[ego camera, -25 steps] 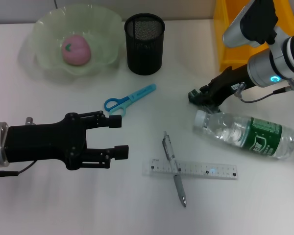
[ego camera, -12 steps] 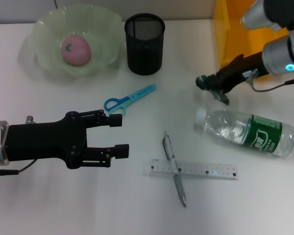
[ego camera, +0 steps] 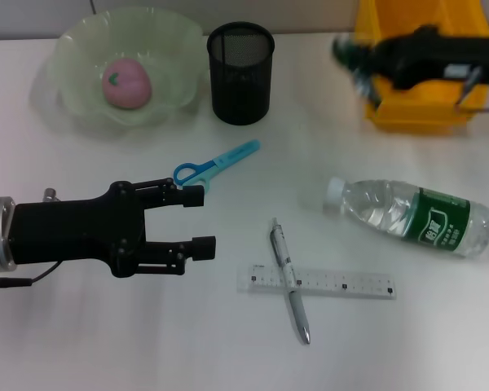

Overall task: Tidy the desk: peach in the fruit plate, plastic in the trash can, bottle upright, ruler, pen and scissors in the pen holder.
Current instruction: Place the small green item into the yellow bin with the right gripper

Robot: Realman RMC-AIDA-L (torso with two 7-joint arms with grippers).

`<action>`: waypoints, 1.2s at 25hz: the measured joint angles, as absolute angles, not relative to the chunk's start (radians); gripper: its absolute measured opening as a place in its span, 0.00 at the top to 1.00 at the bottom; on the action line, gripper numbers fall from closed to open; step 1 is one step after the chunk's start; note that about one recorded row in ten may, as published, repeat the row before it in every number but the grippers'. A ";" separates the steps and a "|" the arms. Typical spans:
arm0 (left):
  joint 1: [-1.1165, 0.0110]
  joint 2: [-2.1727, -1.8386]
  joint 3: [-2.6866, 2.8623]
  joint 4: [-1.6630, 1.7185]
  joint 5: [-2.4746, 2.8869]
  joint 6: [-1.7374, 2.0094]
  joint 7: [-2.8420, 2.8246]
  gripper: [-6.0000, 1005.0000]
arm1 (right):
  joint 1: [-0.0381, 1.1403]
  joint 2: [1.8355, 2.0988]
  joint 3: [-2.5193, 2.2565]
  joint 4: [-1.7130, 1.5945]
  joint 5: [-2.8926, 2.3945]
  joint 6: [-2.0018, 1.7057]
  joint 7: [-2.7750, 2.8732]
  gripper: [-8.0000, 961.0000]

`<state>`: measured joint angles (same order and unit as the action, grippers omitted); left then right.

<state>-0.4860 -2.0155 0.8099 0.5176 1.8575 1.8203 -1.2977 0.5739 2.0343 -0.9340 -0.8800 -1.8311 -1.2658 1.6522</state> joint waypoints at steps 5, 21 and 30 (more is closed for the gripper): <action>-0.486 -2.016 0.810 0.518 1.858 1.822 -1.298 0.17 | 0.513 2.066 -0.779 -0.832 -1.653 -1.195 1.450 0.96; -0.481 -2.014 0.810 0.519 1.859 1.831 -1.298 0.18 | 0.588 2.040 -0.744 -0.693 -1.683 -0.882 1.427 0.82; -0.476 -2.016 0.810 0.518 1.864 1.835 -1.297 0.18 | 0.572 2.049 -0.728 -0.729 -1.656 -0.899 1.435 0.66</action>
